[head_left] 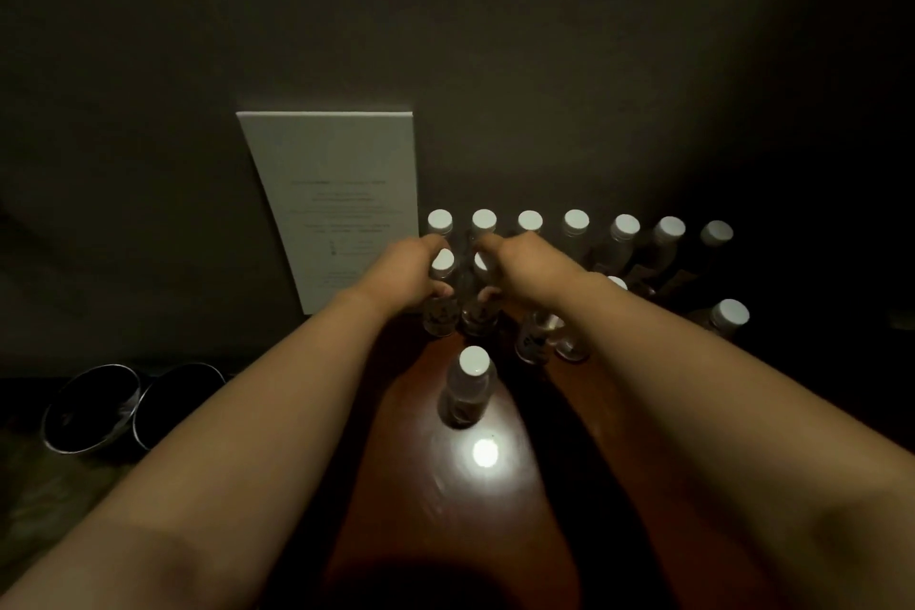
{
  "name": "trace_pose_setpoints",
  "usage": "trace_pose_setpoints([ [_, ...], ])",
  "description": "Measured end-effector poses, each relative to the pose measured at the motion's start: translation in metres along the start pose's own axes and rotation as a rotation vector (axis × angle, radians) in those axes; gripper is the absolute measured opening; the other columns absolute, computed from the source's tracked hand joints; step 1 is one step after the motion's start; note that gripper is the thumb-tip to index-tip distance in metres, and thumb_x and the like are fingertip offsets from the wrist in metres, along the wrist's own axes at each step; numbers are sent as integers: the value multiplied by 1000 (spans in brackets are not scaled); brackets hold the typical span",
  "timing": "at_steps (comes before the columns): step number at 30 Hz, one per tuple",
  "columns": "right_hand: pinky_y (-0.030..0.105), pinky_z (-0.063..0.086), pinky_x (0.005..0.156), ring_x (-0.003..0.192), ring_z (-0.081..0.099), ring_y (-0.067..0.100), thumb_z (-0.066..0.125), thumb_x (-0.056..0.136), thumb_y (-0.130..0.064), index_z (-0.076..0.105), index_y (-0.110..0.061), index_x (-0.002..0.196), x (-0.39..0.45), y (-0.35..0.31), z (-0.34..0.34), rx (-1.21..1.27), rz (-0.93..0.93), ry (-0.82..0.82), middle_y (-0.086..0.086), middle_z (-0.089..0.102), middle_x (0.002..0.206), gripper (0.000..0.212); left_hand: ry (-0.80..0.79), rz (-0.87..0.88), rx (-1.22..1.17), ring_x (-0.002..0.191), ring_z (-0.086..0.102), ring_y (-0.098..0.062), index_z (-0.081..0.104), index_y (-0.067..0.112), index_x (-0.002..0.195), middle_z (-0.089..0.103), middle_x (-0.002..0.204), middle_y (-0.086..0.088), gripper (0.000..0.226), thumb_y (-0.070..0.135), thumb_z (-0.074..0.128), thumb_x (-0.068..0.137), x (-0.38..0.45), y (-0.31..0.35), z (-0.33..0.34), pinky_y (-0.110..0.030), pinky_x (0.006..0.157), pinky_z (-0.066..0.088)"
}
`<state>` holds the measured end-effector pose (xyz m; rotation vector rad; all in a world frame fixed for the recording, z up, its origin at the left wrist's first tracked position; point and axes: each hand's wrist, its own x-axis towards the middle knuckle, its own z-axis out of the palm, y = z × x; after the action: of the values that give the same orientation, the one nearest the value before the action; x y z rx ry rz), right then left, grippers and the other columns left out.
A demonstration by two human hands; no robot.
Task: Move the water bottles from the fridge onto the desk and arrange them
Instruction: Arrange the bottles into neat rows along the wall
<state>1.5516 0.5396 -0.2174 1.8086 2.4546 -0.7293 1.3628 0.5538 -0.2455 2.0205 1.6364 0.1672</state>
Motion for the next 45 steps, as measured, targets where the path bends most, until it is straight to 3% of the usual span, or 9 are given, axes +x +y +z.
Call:
trace_pose_setpoints([
  [2, 33, 49, 81, 103, 62, 28, 76, 81, -37, 41, -21, 141, -10, 4, -9, -9, 2, 45, 9, 65, 112, 71, 5, 5, 55, 119, 55, -34, 46, 19, 142, 55, 130, -17, 77, 24, 85, 76, -4, 5, -2, -36, 97, 44],
  [5, 36, 50, 85, 107, 61, 29, 69, 85, -45, 52, -18, 133, -35, 17, -26, -54, 39, 186, 10, 67, 114, 58, 69, 94, 103, 125, 49, -34, 35, 22, 151, 46, 136, -16, 92, 28, 86, 74, -10, 18, -7, -42, 104, 44],
  [11, 34, 49, 73, 94, 65, 31, 66, 87, -29, 59, -16, 116, -66, 31, -23, -364, 11, -87, 12, 66, 105, 34, -37, 244, 234, 119, 57, -31, 55, 21, 139, 63, 128, -11, 68, 34, 82, 78, 1, 64, -8, -41, 97, 48],
  [15, 39, 52, 76, 95, 64, 36, 53, 91, -13, 54, -12, 123, -54, 36, -12, -383, 0, -49, 17, 63, 107, 32, -67, 202, 312, 112, 62, -30, 63, 22, 129, 69, 118, -8, 48, 27, 76, 83, 6, 69, -5, -35, 88, 51],
  [23, 39, 50, 88, 102, 62, 31, 52, 94, -11, 65, -16, 119, -26, 46, -14, -150, -114, 23, 12, 66, 113, 29, -31, 194, 325, 100, 65, -31, 67, 24, 116, 71, 104, -8, 32, 24, 70, 84, 11, 66, 2, -36, 81, 51],
  [30, 31, 46, 91, 105, 60, 27, 61, 86, -13, 57, -22, 134, -27, 58, -7, -56, -201, 94, 11, 58, 116, 49, -16, 191, 322, 96, 65, -29, 68, 22, 116, 71, 101, -6, 31, 21, 71, 85, 14, 63, 5, -37, 79, 52],
  [34, 37, 49, 88, 101, 61, 31, 59, 87, -15, 56, -22, 131, -24, 57, -3, -83, -209, 121, 12, 59, 112, 45, -34, 194, 323, 98, 64, -27, 68, 21, 117, 71, 102, -5, 35, 24, 76, 82, 16, 65, 2, -33, 74, 47],
  [39, 31, 44, 83, 103, 59, 32, 58, 85, -10, 59, -19, 126, -27, 56, -4, -53, -191, 132, 13, 56, 116, 42, -64, 187, 313, 102, 62, -27, 65, 22, 123, 69, 107, -5, 44, 26, 79, 81, 18, 66, -2, -31, 73, 42],
  [45, 37, 49, 83, 101, 60, 35, 58, 86, -12, 57, -19, 126, -27, 52, -3, -88, -164, 127, 14, 53, 116, 41, -73, 191, 348, 106, 62, -29, 63, 21, 128, 69, 112, -8, 48, 27, 78, 82, 20, 65, -1, -37, 84, 51],
])
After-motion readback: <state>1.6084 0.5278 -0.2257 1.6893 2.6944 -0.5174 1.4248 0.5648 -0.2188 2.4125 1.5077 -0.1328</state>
